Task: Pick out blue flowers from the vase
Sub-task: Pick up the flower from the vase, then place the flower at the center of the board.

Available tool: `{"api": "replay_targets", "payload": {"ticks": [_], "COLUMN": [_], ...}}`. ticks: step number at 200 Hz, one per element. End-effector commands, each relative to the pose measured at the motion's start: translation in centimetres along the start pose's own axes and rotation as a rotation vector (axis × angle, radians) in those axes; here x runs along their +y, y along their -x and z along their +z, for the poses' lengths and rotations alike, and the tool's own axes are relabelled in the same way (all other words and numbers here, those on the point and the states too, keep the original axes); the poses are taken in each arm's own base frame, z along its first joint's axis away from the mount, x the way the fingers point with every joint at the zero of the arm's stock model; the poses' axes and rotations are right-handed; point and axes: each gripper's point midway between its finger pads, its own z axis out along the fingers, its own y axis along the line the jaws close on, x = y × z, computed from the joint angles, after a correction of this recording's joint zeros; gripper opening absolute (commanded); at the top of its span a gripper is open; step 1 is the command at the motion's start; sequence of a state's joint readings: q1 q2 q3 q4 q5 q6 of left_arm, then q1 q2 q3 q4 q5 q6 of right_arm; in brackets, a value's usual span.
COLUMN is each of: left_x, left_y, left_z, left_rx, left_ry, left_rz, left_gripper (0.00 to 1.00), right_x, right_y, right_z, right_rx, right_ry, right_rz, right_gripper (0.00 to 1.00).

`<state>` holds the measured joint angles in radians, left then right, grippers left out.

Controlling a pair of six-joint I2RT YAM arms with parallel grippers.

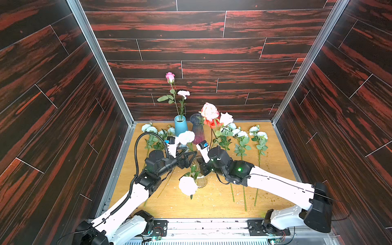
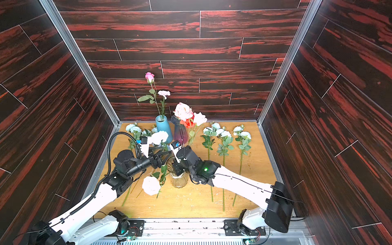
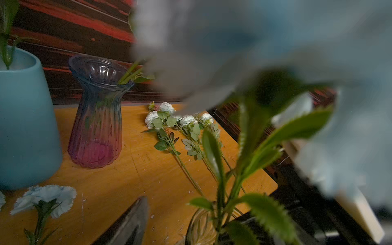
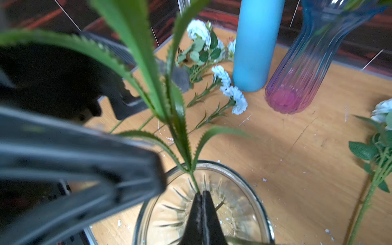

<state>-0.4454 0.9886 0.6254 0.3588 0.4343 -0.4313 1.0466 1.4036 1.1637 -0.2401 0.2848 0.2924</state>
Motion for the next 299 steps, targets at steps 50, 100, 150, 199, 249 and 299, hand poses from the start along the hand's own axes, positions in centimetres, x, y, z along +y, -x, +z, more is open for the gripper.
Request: {"api": "replay_targets", "payload": {"ticks": [50,100,150,199,249,299], "left_x": [-2.0,-3.8,-3.8,-1.5,1.3,3.1], "left_y": [2.2,3.0,3.7,3.9,3.0,2.3], "left_z": [-0.6,-1.8,-3.4,-4.5,-4.3,-3.6], "left_rx": [-0.063,-0.091,-0.146,-0.19,-0.175,-0.158], "left_ry": [-0.064,-0.124,-0.084,0.062,0.197,0.265], "left_rz": [0.031,0.041,0.05,0.056,0.067,0.062], "left_gripper": [0.85,0.98,1.0,1.0,1.0,1.0], "right_x": [-1.2,-1.4,-1.5,-0.9,-0.2,0.2], "right_y": [0.5,3.6,7.9,12.6,16.6,19.0], "right_z": [-0.9,-2.2,-5.0,-8.8,-13.4,-17.0], "right_rx": [-0.027,-0.085,-0.17,-0.272,-0.375,-0.439], "right_ry": [-0.018,-0.018,-0.023,-0.002,0.028,0.045], "right_rz": [0.012,0.008,0.003,-0.019,-0.038,-0.054], "right_gripper": [0.0,0.0,0.0,0.0,0.0,0.0]}}
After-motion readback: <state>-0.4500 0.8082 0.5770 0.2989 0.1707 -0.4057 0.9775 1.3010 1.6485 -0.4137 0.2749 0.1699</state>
